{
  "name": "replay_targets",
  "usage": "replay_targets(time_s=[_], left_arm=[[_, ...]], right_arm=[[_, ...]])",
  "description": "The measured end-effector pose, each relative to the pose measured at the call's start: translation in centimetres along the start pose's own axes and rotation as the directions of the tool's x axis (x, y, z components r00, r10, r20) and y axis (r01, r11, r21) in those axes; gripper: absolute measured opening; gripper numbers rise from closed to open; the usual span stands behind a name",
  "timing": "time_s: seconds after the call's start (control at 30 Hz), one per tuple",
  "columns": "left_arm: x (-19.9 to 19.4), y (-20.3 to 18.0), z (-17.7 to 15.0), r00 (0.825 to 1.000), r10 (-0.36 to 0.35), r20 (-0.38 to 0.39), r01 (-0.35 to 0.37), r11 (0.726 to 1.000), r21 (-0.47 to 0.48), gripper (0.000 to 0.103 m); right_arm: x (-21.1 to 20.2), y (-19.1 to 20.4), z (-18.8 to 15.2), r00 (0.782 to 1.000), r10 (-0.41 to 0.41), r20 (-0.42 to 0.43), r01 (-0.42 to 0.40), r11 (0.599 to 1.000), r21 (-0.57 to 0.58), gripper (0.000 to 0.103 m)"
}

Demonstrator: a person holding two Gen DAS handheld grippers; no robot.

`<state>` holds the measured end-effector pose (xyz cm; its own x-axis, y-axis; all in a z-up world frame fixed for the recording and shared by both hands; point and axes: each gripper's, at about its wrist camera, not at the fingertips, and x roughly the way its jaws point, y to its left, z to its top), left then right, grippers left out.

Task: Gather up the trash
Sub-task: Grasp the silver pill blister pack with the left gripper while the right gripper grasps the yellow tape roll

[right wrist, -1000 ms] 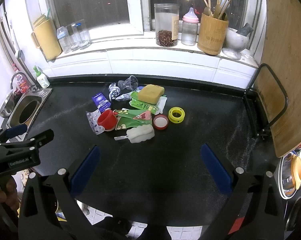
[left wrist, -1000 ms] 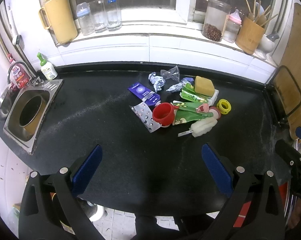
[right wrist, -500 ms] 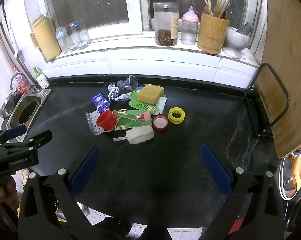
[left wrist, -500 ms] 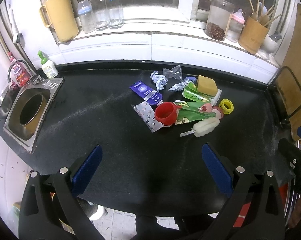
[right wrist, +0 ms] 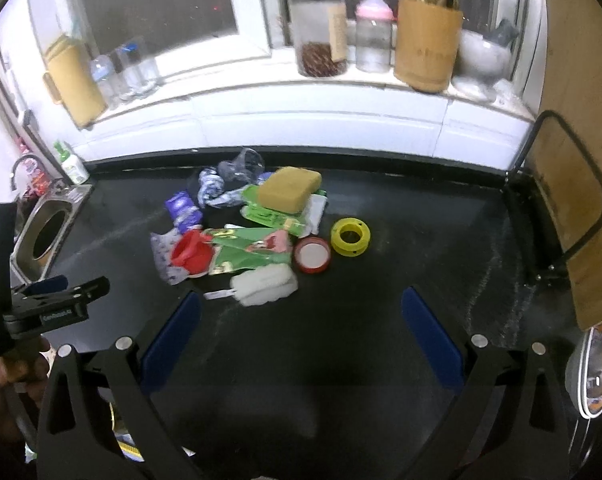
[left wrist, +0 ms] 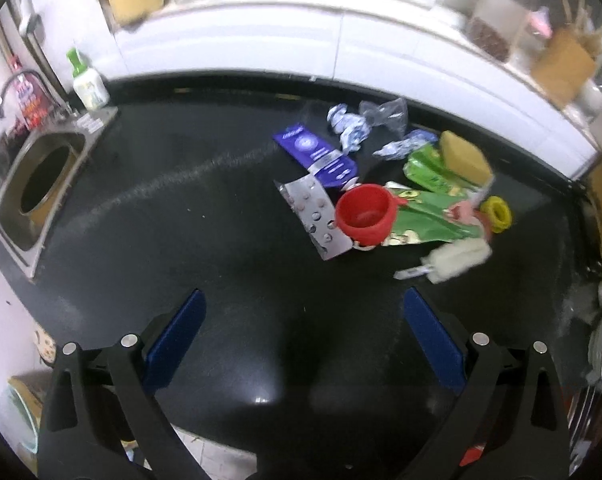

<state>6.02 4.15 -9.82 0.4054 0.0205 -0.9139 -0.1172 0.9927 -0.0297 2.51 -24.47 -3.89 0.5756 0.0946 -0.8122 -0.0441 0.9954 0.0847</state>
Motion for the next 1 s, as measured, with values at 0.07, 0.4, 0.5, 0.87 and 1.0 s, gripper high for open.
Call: replay_targets(time_s=[0.07, 0.4, 0.5, 0.87, 1.0], left_arm=[[2.2, 0.4, 0.4, 1.000, 0.002, -0.018, -0.003, 1.000, -0.025, 0.096], [10.8, 1.4, 2.1, 0.999, 0.018, -0.039, -0.020, 0.997, -0.073, 0.096], [12.5, 1.6, 2.8, 0.998, 0.019, -0.065, -0.025, 0.996, -0.089, 0.096], [15.5, 0.9, 4.2, 0.997, 0.039, -0.066, -0.040, 0.999, -0.017, 0.067], [15.1, -0.2, 4.5, 0.999, 0.018, -0.031, -0.017, 0.999, 0.034, 0.038]], right_arm=[[1.9, -1.0, 0.1, 1.000, -0.008, -0.006, 0.008, 1.000, 0.004, 0.097], [14.7, -6.2, 2.3, 0.995, -0.037, -0.096, 0.042, 0.998, 0.047, 0.097], [17.2, -6.6, 3.2, 0.992, -0.041, -0.116, 0.046, 0.998, 0.045, 0.097], [24.1, -7.3, 4.6, 0.976, -0.046, -0.213, 0.053, 0.998, 0.026, 0.083], [25.3, -6.9, 4.4, 0.970, -0.069, -0.234, 0.069, 0.998, -0.008, 0.068]])
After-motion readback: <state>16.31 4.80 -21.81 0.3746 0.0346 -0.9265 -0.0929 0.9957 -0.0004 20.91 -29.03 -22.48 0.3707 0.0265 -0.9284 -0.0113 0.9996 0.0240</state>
